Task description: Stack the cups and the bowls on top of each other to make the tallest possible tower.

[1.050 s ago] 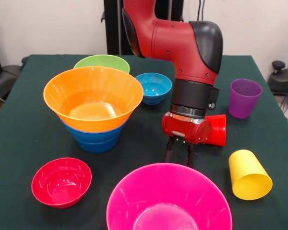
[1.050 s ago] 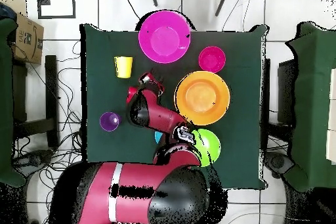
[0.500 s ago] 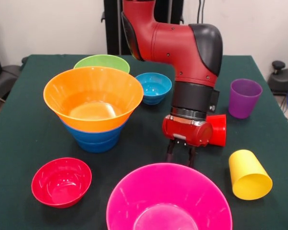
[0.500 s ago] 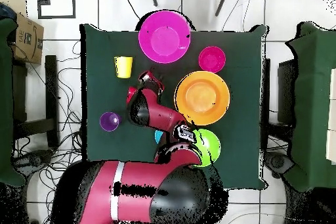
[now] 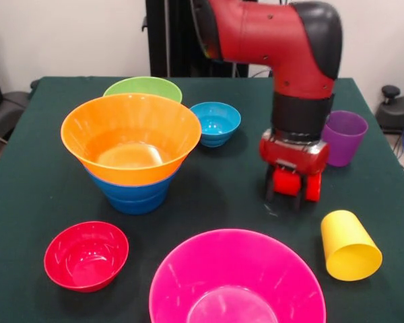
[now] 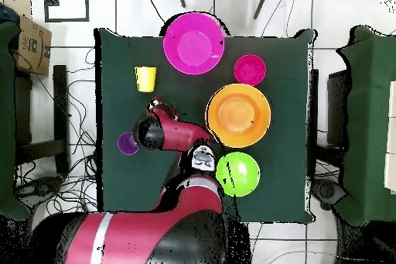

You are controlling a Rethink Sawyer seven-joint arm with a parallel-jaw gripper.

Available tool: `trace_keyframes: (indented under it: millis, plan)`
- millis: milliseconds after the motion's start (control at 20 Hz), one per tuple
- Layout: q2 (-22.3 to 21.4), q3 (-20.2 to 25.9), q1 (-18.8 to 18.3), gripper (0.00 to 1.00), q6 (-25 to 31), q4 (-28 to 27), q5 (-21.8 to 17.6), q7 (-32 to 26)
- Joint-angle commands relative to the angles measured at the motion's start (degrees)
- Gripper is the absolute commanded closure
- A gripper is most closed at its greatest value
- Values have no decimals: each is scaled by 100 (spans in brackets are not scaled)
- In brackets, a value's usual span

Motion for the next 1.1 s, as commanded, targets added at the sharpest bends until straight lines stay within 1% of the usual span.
trace_keyframes:
  millis: [50, 150, 200, 250, 300, 400, 500, 550, 650, 750, 850, 1100]
  plan:
    - [-552, 496, 317, 0, 2377, -193, -861, -1112]
    - [-666, 733, 199, 0, 2643, -158, -1086, -1343]
    - [-693, 830, 146, 0, 2689, -165, -1189, -1419]
    - [-693, 1091, -42, 0, 2670, -125, -1329, -1596]
    - [-687, 1221, -118, 0, 2628, -120, -1434, -1661]
    - [-664, 1400, -200, 0, 2559, -209, -1740, -1841]
    - [-663, 1503, -186, 0, 2564, -375, -2123, -2082]
    - [-636, 1681, -289, 0, 2662, -504, -2360, -2414]
    - [-487, 2148, -569, 0, 2937, -680, -2685, -3036]
    - [-342, 2493, -836, 0, 3106, -763, -2940, -3423]
    - [-325, 2609, -981, 0, 3186, -761, -3120, -3526]
    - [-269, 2725, -1074, 0, 3403, -1012, -3334, -3681]
